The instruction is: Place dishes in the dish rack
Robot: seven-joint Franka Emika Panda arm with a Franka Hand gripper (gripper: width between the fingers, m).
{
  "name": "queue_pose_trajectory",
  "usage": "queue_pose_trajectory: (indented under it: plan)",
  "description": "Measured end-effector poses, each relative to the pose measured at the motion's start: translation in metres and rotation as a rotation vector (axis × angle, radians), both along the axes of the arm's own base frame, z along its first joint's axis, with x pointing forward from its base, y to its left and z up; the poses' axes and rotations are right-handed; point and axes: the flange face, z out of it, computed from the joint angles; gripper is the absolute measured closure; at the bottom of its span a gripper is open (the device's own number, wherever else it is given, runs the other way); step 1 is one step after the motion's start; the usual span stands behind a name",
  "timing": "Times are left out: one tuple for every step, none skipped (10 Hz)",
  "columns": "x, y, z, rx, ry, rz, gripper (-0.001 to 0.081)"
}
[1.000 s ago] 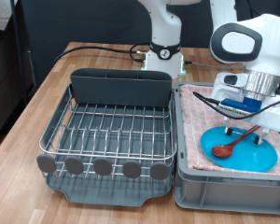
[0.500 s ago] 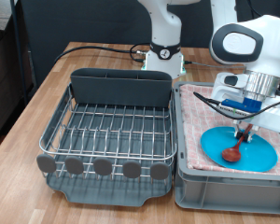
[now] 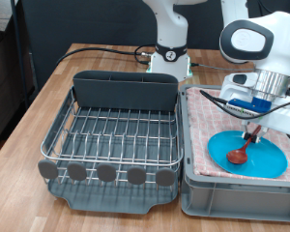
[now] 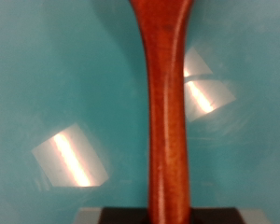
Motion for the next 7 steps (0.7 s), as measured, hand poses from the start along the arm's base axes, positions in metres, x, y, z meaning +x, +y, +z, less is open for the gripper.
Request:
queue_pose_trajectory:
  plan:
    - [-0.001,-0.003,0.011,0.004,-0.005,-0.019,0.0715]
    - [-0.003,-0.006,0.023,0.008,-0.011,-0.042,0.0715]
    - [-0.006,-0.009,0.036,0.017,-0.017,-0.069,0.0715]
    - [-0.009,-0.013,0.050,0.029,-0.029,-0.101,0.0715]
    - [-0.013,-0.017,0.061,0.028,-0.038,-0.130,0.0715]
    - [-0.018,-0.024,0.071,0.022,-0.041,-0.176,0.0715]
    - [-0.023,-0.031,0.080,0.019,-0.029,-0.254,0.0715]
